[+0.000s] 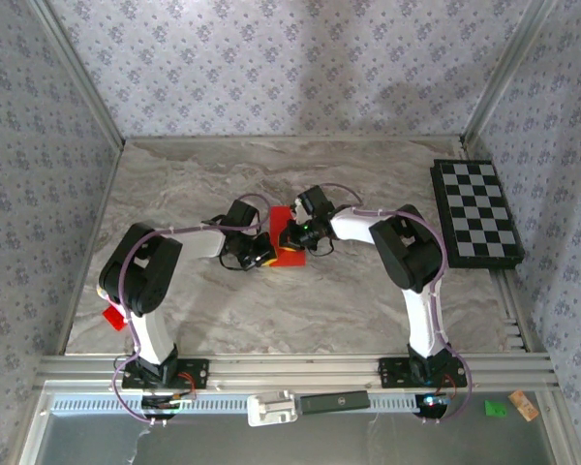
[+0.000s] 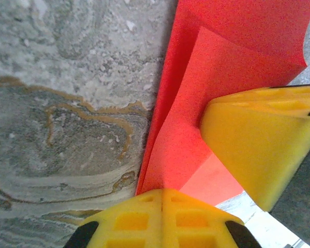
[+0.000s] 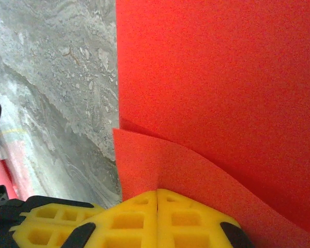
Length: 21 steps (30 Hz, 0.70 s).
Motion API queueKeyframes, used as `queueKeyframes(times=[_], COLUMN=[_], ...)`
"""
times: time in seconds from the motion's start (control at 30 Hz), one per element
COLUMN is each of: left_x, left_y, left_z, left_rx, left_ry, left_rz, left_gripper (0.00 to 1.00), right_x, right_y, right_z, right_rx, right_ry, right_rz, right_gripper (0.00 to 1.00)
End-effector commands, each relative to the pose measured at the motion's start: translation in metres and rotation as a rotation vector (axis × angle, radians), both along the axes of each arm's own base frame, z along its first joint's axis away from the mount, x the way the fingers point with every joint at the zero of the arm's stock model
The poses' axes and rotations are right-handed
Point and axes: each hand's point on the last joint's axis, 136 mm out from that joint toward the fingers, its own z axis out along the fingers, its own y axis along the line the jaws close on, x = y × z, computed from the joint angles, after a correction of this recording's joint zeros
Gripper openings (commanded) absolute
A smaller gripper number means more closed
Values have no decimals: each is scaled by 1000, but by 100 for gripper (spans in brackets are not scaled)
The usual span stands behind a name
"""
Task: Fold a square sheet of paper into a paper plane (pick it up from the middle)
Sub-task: Fold the triangle a second time at the center of the table.
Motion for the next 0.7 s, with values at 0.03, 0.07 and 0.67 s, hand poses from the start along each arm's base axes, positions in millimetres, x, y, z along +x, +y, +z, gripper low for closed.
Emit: queueKeyframes(times=[0.03, 0.07, 0.67], left_x=[-18, -18, -21], left_y=[20, 20, 20], left_z=[-29, -29, -32], left_rx=[107, 107, 105], left_ry=[100, 100, 110], left_rz=[8, 9, 13], left_gripper=[0, 0, 0], right_x=[-17, -19, -14], right_y=[-12, -12, -10], right_z=[-10, -11, 26], right_rx=[-109, -107, -35], right_ry=[19, 23, -60], right_rz=[20, 22, 71], right_gripper=[0, 0, 0])
